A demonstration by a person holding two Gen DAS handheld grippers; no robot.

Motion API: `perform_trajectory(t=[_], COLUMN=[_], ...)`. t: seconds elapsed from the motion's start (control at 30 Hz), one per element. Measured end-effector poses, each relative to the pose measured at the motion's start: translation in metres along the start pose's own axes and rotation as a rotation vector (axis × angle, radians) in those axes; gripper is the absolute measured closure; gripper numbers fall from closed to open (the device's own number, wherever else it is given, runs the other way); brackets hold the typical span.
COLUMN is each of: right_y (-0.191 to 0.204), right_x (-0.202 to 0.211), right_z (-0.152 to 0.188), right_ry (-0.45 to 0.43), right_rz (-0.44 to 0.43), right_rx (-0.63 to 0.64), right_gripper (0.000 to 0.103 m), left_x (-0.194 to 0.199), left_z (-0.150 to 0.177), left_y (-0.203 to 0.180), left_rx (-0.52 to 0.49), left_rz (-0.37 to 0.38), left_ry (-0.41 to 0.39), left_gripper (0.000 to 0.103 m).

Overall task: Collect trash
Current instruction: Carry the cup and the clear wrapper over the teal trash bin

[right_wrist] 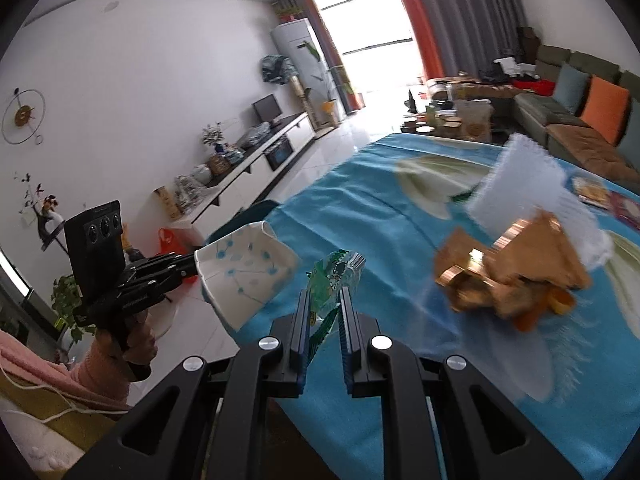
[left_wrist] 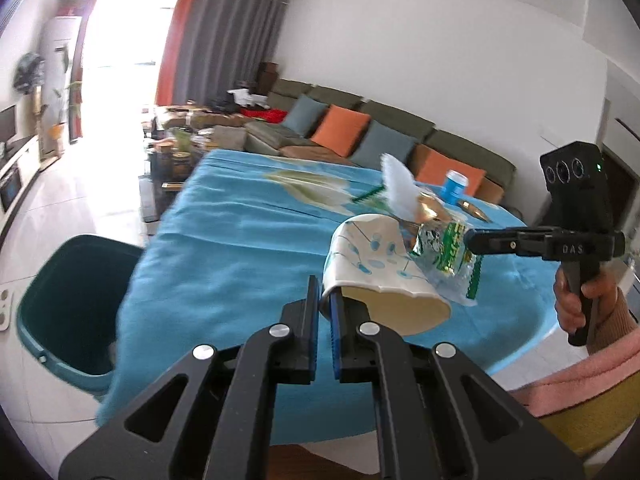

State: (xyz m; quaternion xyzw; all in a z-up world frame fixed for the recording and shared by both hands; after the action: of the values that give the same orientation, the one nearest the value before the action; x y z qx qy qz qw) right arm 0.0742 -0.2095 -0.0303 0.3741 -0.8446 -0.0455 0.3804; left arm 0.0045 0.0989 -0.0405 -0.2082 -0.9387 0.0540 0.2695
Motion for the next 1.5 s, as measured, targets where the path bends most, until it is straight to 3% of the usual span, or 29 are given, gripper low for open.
perform_trajectory(t=[0.6,0.97,1.3,1.5], right_y=[0.071,0.100,0.110,0.118], right_x=[-0.117,-0.183,-0.241,-0.268], right_z=[-0.075,-0.094,-0.100,-0.094], right_ry=[0.026,0.088,0.170,0.216], right_rz=[-0.201,-0.242,-0.217,-0.188], right_rx=[0.119,0.121,0.109,0.112], right_gripper=[0.091,0.091,0.090,0.089], left_x=[0.053,0.068,0.050,0.035], left_z=[0.002,0.011,0.028,0.032], left_y=[0.120,0.167,0.196,0.203], left_rx=[0.197,0.283,0.340,0.364], left_rz=[-0.356,-0.469,-0.557,-0.573], left_ry=[-0.055,-0.044,0.039,0.077], left_gripper=[0.098,0.098,0.098,0.098])
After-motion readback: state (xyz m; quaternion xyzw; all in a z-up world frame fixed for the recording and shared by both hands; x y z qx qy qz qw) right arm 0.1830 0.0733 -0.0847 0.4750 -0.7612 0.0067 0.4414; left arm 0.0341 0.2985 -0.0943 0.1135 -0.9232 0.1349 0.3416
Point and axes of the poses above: each gripper's, at about its wrist camera, not at the fingertips, and x roughly against the way its jaws point, y to its left, z to its underside, the point moved 4 cm from there along -x, roughly the way its jaws point, and after that the axes turned 2 degrees about -x, right-handed, at the moved point
